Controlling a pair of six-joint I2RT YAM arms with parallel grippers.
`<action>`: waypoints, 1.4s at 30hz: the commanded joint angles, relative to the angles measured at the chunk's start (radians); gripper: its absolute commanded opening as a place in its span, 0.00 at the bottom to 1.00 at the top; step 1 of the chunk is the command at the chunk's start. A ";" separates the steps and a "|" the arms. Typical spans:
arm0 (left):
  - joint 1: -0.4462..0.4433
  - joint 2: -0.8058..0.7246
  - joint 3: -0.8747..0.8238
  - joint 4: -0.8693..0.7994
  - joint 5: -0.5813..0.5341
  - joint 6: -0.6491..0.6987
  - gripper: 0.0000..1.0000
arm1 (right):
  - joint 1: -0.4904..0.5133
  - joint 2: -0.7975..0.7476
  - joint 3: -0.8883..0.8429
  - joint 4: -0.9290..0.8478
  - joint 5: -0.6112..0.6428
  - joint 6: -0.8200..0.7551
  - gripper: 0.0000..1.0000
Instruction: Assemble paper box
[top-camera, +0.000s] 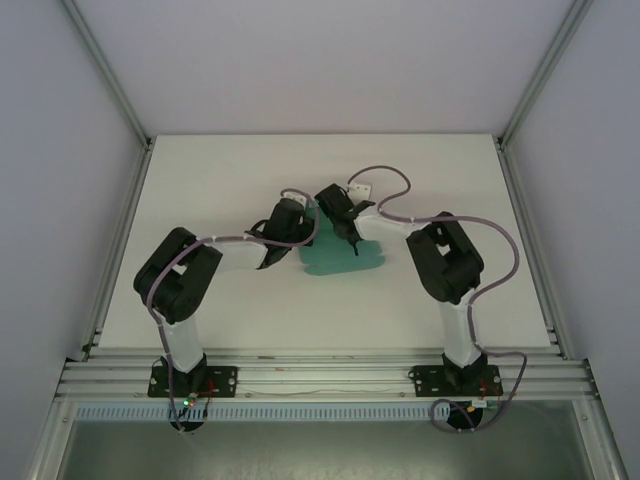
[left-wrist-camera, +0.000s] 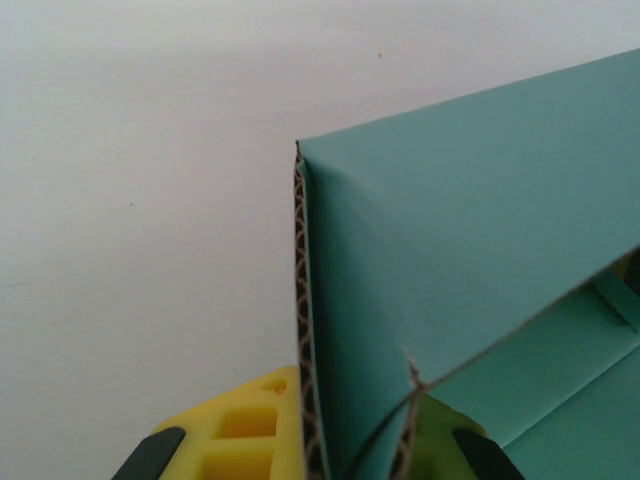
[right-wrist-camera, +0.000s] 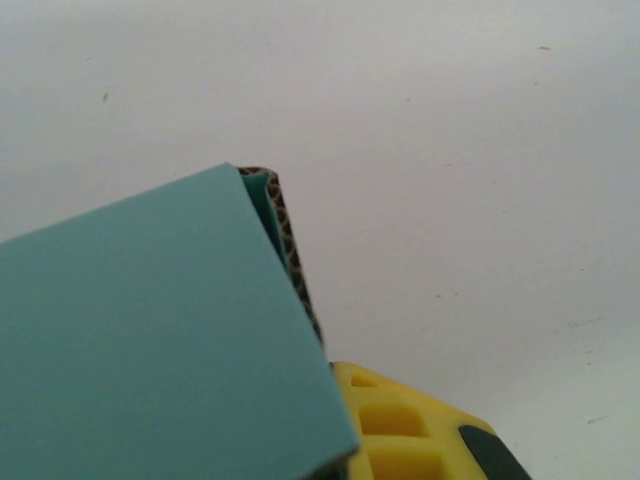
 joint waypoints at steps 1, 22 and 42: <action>0.019 0.000 0.002 -0.104 -0.025 -0.052 0.00 | -0.094 0.062 -0.085 -0.021 0.220 0.054 0.00; 0.021 -0.004 0.068 -0.146 0.030 -0.029 0.00 | -0.095 -0.558 -0.626 0.741 -0.562 -0.385 1.00; -0.031 -0.090 0.301 -1.164 0.174 0.273 0.00 | -0.205 -0.989 -0.711 0.185 -0.361 -0.216 1.00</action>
